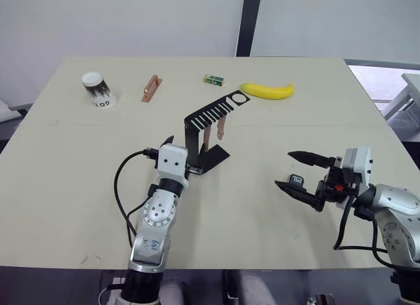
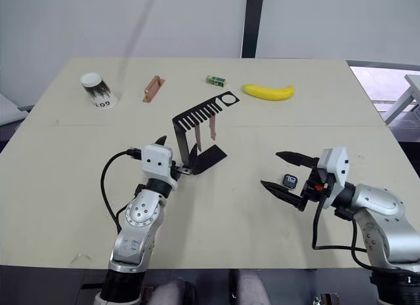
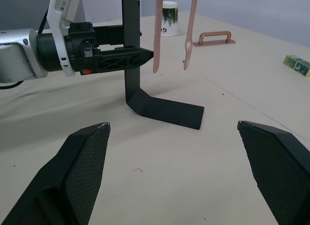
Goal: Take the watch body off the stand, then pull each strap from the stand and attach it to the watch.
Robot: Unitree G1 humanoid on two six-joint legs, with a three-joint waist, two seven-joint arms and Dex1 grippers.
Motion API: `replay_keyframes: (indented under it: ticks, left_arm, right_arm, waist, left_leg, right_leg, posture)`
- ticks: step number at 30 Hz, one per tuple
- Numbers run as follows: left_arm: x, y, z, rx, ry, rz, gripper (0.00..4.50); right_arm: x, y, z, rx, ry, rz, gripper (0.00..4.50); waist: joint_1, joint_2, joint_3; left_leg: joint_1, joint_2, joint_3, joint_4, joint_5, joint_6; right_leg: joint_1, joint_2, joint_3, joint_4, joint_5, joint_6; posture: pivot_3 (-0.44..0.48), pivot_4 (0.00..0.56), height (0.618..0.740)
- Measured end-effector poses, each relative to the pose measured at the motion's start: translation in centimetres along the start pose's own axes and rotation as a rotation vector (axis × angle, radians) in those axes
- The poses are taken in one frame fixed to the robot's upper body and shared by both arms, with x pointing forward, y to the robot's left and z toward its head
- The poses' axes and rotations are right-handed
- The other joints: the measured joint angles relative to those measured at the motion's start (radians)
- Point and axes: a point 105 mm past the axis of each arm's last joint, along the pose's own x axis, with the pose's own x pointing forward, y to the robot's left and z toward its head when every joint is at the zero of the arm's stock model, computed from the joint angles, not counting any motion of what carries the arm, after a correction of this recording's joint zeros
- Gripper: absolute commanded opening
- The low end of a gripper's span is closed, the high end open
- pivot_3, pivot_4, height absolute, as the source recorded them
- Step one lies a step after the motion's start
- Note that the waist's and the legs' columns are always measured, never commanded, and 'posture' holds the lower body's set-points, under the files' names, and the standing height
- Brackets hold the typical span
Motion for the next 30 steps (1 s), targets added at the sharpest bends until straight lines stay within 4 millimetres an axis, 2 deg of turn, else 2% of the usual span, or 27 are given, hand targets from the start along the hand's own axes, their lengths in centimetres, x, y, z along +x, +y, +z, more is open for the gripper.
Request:
replay_keyframes:
  ticks: [4, 10, 26, 29, 30]
  left_arm:
    - [0.3, 1.4, 0.4, 0.009, -0.007, 0.065, 4.5]
    - [0.4, 1.4, 0.3, 0.016, 0.001, 0.069, 4.5]
    - [0.9, 1.5, 0.3, 0.023, 0.024, 0.144, 4.5]
    - [1.0, 1.1, -0.3, 0.024, 0.045, 0.128, 3.67]
    - [1.1, 0.9, -0.5, 0.024, 0.053, 0.122, 3.2]
  right_arm:
    - [0.1, 0.1, -0.1, 0.004, -0.002, 0.0, 4.47]
    - [0.8, 0.4, -0.3, 0.017, -0.01, 0.02, 4.47]
    - [0.7, 0.3, -0.5, 0.024, -0.007, 0.018, 4.47]
    - [0.5, 0.1, -1.0, 0.041, 0.002, 0.01, 4.5]
    - [0.5, 0.1, -1.1, 0.042, 0.004, 0.01, 4.5]
  waist:
    - [0.001, 0.0, 0.0]
    - [0.002, 0.0, 0.0]
    - [0.002, -0.001, 0.0]
    - [0.003, -0.001, 0.0]
    - [0.003, -0.001, 0.0]
  left_leg:
    - [0.0, 0.0, 0.0, 0.0, 0.0, 0.0]
    - [0.0, 0.0, 0.0, 0.0, 0.0, 0.0]
    - [0.0, 0.0, 0.0, 0.0, 0.0, 0.0]
    - [0.0, 0.0, 0.0, 0.0, 0.0, 0.0]
    - [0.0, 0.0, 0.0, 0.0, 0.0, 0.0]
  right_leg:
    - [0.0, 0.0, 0.0, 0.0, 0.0, 0.0]
    - [0.0, 0.0, 0.0, 0.0, 0.0, 0.0]
    - [0.0, 0.0, 0.0, 0.0, 0.0, 0.0]
    - [0.0, 0.0, 0.0, 0.0, 0.0, 0.0]
    - [0.0, 0.0, 0.0, 0.0, 0.0, 0.0]
  posture:
    - [0.0, 0.15, 0.74]
    - [0.0, 0.15, 0.74]
    - [0.0, 0.15, 0.74]
    - [0.0, 0.15, 0.74]
    - [0.0, 0.15, 0.74]
